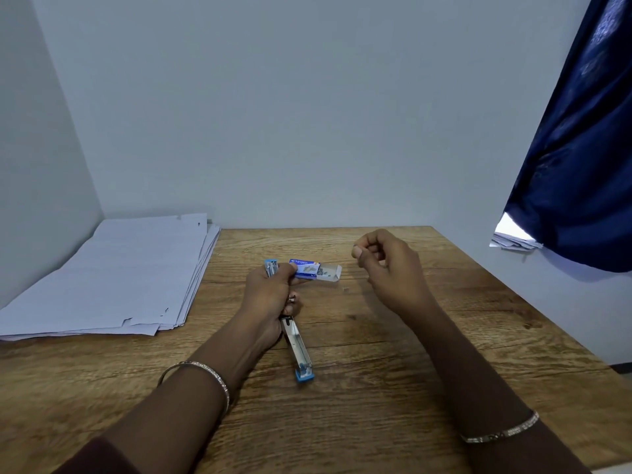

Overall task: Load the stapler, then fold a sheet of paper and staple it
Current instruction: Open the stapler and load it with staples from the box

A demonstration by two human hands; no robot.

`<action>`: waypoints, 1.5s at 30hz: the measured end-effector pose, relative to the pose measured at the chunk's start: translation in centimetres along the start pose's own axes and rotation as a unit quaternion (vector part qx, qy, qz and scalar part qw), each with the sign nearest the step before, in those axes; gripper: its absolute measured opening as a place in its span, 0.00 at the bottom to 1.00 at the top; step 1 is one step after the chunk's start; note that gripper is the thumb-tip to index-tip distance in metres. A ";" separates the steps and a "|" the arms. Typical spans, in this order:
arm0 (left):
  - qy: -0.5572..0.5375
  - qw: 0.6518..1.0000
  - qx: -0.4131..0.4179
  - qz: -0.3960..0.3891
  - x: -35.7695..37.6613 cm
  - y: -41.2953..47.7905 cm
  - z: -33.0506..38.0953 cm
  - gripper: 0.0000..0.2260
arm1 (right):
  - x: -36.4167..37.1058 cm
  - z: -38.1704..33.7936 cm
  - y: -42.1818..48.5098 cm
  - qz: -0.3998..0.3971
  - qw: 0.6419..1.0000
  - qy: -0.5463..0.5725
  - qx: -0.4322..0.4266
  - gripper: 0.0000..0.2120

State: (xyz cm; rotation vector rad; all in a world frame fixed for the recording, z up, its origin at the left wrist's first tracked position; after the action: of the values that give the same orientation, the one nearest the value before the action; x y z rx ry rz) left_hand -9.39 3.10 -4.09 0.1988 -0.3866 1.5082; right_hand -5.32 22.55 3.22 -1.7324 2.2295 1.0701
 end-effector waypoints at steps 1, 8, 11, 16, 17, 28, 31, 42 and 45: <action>-0.008 1.000 0.000 0.005 -0.1 0.1 0.0 0.09 | 0.1 0.4 0.0 -0.010 0.999 0.027 0.022 0.03; -0.017 1.000 -0.001 0.005 -0.1 0.1 0.0 0.05 | 2.4 0.1 -0.7 -0.093 0.990 0.095 0.043 0.03; -0.022 1.000 -0.003 -0.001 -0.1 0.1 0.0 0.03 | 2.6 -0.2 -0.8 -0.092 0.993 0.073 0.030 0.03; -0.039 0.999 -0.004 -0.020 0.2 0.1 0.0 0.05 | 2.9 -0.4 -0.9 -0.087 0.992 0.080 0.031 0.02; -0.036 0.999 -0.003 -0.027 0.3 0.1 0.0 0.05 | 2.9 -0.3 -0.8 -0.084 0.992 0.083 0.033 0.02; 0.030 0.997 0.021 -0.067 0.8 -0.4 0.3 0.07 | 2.5 -0.8 -0.9 -0.022 1.000 0.006 -0.019 0.04; 0.035 0.997 0.024 -0.068 0.8 -0.2 0.2 0.08 | 2.6 -1.2 -1.1 -0.014 0.999 -0.009 -0.038 0.03; 0.023 0.997 0.033 -0.063 0.8 -0.2 0.1 0.11 | 4.2 -0.7 -1.1 -0.069 0.996 0.024 -0.057 0.08; 0.021 0.998 0.031 -0.058 0.7 -0.3 0.1 0.13 | 4.6 -0.6 -1.2 -0.086 0.994 0.013 -0.059 0.09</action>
State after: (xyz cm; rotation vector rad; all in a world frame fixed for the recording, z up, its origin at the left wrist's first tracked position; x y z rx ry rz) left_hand -9.12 3.71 -3.66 0.2347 -0.2893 1.4083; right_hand -5.62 18.41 0.92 -1.9548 2.0233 1.1660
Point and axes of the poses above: each hand's wrist, its own y-axis towards the middle knuckle, its own x-axis out of the palm, z = x × y, the point moved 7 cm from there along y, towards the middle knuckle, and after that the axes turned 6 degrees about -z, right-handed, at the moved point
